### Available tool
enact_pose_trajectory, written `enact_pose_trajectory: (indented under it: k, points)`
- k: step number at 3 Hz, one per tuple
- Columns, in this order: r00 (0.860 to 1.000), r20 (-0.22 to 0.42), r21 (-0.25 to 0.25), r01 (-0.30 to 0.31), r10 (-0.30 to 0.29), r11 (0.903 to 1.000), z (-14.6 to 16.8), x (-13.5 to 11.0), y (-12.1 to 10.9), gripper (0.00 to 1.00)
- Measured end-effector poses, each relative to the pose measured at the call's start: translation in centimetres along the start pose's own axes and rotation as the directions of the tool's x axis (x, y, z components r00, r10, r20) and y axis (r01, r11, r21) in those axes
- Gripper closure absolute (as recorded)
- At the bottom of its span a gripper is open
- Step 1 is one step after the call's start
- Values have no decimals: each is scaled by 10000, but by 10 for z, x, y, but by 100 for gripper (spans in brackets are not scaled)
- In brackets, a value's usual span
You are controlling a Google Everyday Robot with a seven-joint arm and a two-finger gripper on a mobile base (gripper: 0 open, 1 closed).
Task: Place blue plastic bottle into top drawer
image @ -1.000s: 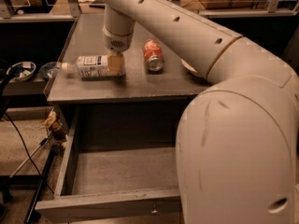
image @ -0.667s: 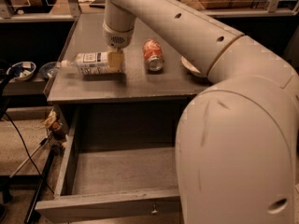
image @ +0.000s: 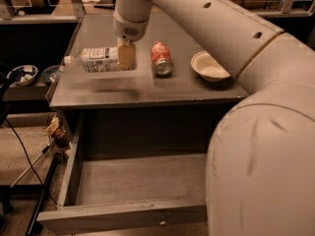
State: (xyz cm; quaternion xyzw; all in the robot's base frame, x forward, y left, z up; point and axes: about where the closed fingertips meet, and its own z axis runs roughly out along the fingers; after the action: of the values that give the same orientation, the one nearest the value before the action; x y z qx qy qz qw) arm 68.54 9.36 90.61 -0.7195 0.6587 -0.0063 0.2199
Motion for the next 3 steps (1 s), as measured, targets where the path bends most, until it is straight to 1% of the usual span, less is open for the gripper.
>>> enact_pose_trajectory:
  k: [1,2,3]
  points:
    - [9994,163,-22,-311,311,9995,-22,3,34,100]
    - [9993,138,20,-349,349,9994,-24,5,36,100]
    - [9980,-2,104,-633,633,9979,-37,13,55,100]
